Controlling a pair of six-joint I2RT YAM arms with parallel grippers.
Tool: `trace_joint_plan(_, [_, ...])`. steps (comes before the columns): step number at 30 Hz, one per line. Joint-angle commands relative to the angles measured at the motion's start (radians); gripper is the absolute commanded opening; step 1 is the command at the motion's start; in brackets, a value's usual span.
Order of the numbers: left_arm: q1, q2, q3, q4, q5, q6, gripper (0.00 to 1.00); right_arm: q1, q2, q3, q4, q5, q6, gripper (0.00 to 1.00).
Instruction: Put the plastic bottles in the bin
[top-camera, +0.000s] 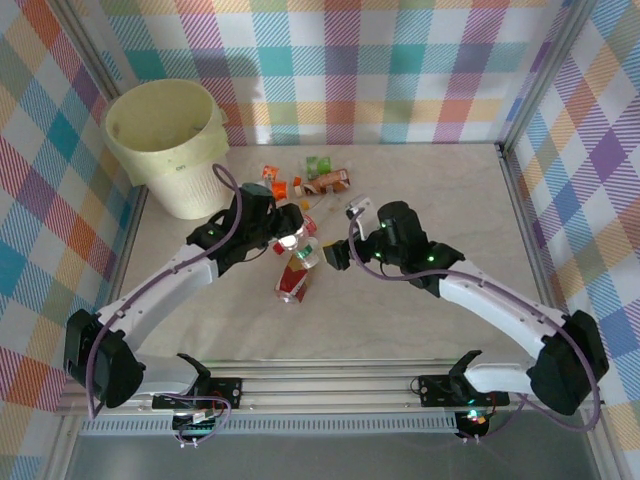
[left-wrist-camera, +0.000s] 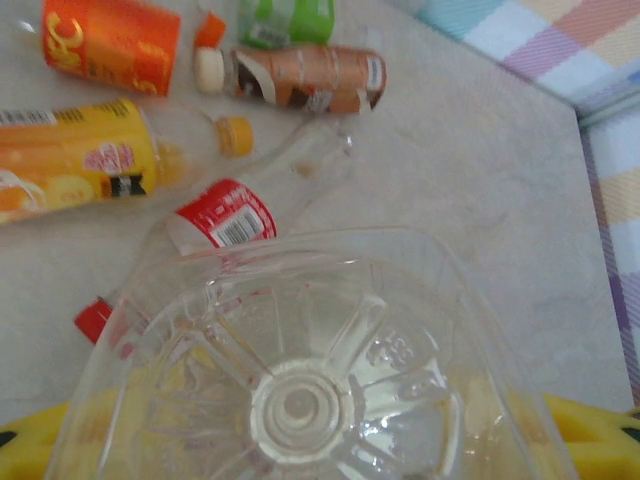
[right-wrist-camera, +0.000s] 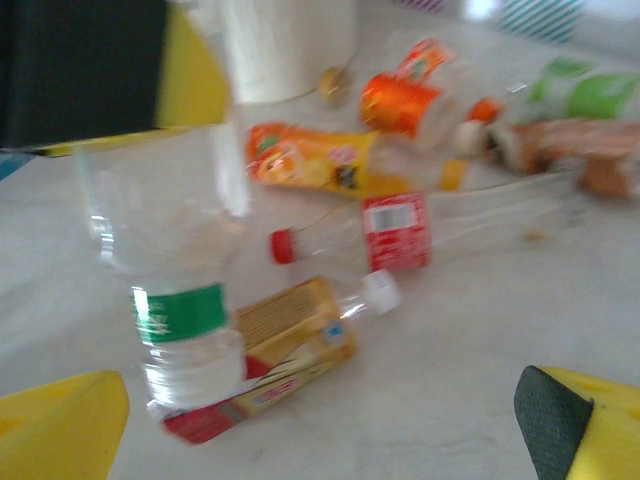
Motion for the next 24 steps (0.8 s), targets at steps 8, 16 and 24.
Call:
trace_joint_plan(8, [0.091, -0.146, 0.094, 0.052, -0.222, 0.103, 0.59, 0.004, -0.211, -0.122, 0.107, 0.412, -0.015, 1.0])
trace_joint_plan(16, [0.208, -0.092, 0.213, 0.217, -0.212, 0.187, 0.6, 0.004, -0.283, -0.193, 0.13, 0.457, -0.004, 1.0])
trace_joint_plan(24, [0.365, 0.11, 0.459, 0.303, -0.235, 0.225, 0.61, 0.004, -0.279, -0.178, 0.076, 0.458, 0.031, 1.0])
